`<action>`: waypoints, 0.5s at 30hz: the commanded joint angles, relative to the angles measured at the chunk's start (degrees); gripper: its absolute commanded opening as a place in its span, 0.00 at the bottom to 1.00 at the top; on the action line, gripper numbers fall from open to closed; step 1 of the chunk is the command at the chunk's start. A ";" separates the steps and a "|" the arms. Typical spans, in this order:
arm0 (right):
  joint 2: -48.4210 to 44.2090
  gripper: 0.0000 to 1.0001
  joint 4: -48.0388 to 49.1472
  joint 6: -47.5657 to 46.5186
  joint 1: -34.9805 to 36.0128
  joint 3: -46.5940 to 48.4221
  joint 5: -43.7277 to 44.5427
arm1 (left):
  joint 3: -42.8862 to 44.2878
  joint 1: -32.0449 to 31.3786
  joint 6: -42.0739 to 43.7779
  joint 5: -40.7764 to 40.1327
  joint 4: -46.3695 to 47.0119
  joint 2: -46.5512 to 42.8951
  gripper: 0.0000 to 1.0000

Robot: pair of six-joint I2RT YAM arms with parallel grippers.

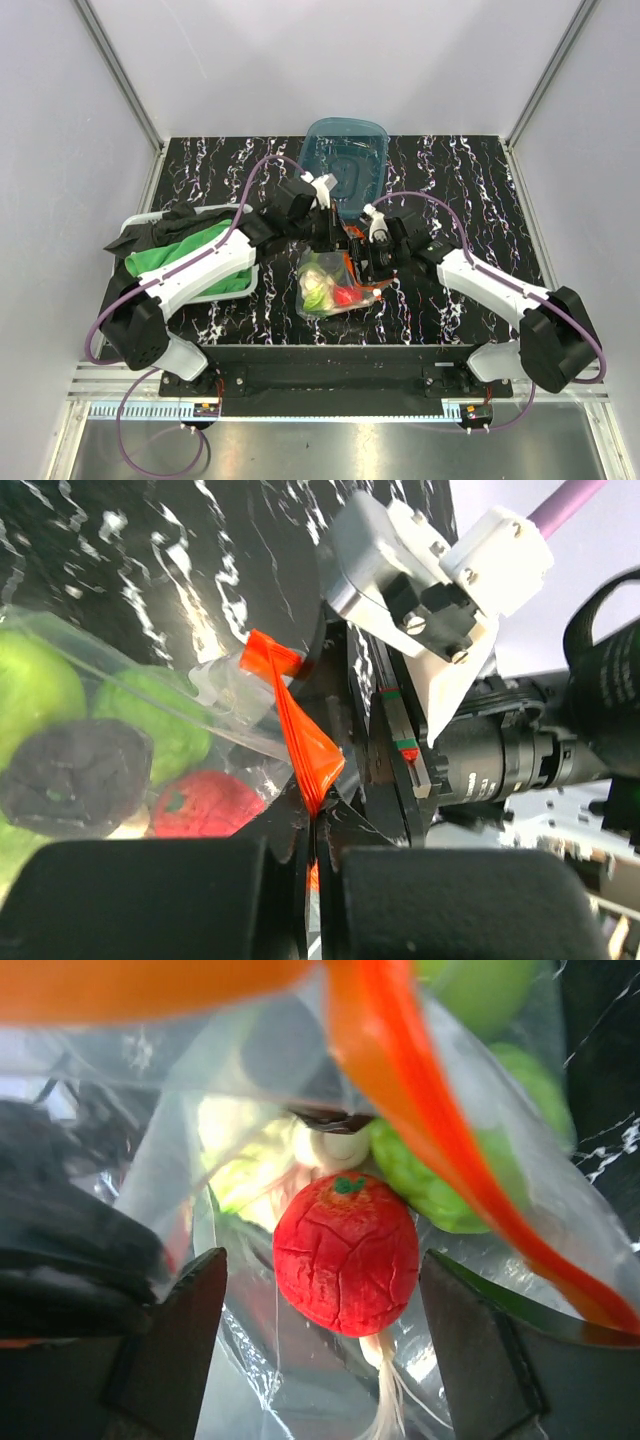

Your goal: Open the zip-top bag and remove the fake food

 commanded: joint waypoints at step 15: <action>14.51 0.78 7.44 0.33 0.57 -2.54 -6.17 | 3.03 -1.36 -3.39 7.98 10.09 7.20 0.00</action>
